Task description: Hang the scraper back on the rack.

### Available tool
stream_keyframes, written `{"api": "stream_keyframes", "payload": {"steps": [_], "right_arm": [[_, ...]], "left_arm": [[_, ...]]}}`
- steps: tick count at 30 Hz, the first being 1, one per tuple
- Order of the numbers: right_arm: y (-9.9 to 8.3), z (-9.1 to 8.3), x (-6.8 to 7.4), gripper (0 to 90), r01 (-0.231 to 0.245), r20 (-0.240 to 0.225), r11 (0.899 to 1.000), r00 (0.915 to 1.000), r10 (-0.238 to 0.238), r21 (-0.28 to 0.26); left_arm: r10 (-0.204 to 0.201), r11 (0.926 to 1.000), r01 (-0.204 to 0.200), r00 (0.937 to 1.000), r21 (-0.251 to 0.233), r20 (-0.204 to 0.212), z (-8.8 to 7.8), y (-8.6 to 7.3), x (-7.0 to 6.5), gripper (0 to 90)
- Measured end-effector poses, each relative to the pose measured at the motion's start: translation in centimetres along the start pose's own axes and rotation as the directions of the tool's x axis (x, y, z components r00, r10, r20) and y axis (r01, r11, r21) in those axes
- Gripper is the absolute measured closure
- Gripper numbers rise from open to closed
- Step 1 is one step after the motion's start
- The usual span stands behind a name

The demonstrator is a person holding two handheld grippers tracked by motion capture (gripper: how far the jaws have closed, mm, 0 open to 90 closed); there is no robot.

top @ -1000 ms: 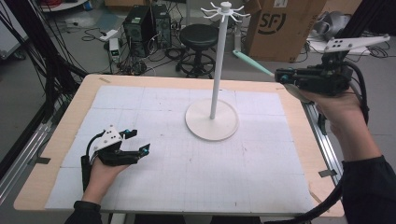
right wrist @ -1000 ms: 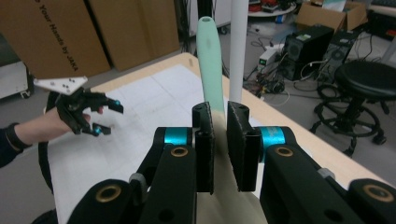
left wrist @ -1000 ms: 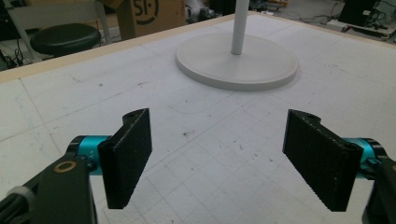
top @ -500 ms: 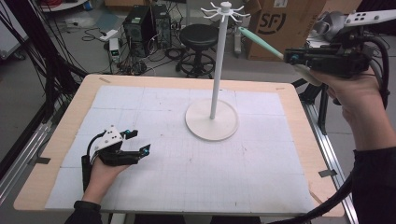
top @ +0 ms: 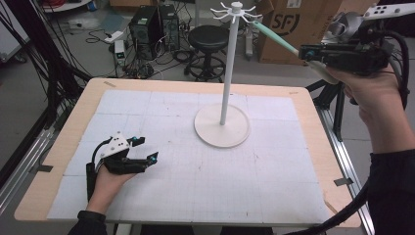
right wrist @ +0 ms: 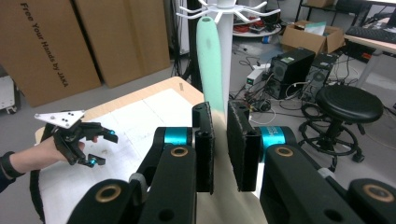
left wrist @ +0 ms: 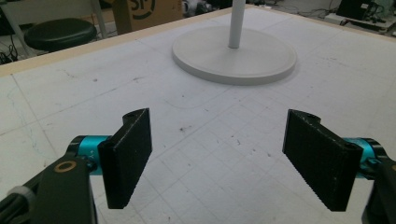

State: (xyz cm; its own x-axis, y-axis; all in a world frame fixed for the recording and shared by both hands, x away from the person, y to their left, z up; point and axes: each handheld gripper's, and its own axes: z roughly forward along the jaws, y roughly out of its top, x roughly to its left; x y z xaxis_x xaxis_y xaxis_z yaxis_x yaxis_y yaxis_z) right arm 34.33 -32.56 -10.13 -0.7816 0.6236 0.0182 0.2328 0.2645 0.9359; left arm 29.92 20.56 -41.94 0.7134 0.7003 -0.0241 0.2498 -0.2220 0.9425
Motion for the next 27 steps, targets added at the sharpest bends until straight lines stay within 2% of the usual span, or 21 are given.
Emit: {"api": "stream_keyframes", "payload": {"steps": [3, 4, 5, 6, 11, 17, 21, 27], "right_arm": [[0.1, 0.3, 0.0, 81.7, 0.001, 0.004, 1.000, 1.0000, -0.001, -0.002], [0.1, 0.3, 0.1, 81.7, -0.012, 0.009, 1.000, 0.9999, 0.012, 0.009], [0.1, 0.4, 0.0, 81.7, 0.001, 0.012, 1.000, 0.9999, -0.001, 0.003], [0.1, 0.4, 0.1, 81.7, -0.010, 0.014, 1.000, 0.9999, 0.009, 0.011], [0.1, 0.8, 0.0, 81.7, 0.001, 0.024, 1.000, 0.9997, -0.001, 0.012], [0.1, 1.1, 0.0, 81.6, -0.010, 0.026, 1.000, 0.9996, 0.010, 0.029], [0.0, 1.5, 0.0, 81.6, 0.005, 0.033, 0.999, 0.9994, -0.006, 0.037], [-0.2, 2.4, -0.1, 81.5, -0.010, 0.036, 0.998, 0.9993, 0.008, 0.058]], "left_arm": [[-0.001, 1.0000, 0.001, 1.0000, 0.002, 0.001, 0.0, 0.0, 0.0, 24.6], [0.001, 1.0000, -0.001, 1.0000, 0.004, 0.001, 0.0, 0.0, 0.0, 24.6], [0.001, 1.0000, -0.001, 1.0000, 0.004, 0.001, 0.1, 0.0, 0.0, 24.6], [0.006, 1.0000, -0.006, 1.0000, 0.006, 0.002, 0.1, 0.0, 0.0, 24.6], [0.003, 1.0000, -0.003, 1.0000, 0.008, 0.004, 0.1, -0.1, -0.1, 24.7], [0.005, 0.9999, -0.005, 1.0000, 0.010, 0.005, 0.1, -0.1, -0.1, 24.6], [0.005, 0.9999, -0.005, 1.0000, 0.009, 0.004, 0.1, -0.1, -0.1, 24.7], [0.007, 0.9999, -0.008, 0.9999, 0.013, 0.007, 0.1, -0.1, -0.1, 24.7]]}}
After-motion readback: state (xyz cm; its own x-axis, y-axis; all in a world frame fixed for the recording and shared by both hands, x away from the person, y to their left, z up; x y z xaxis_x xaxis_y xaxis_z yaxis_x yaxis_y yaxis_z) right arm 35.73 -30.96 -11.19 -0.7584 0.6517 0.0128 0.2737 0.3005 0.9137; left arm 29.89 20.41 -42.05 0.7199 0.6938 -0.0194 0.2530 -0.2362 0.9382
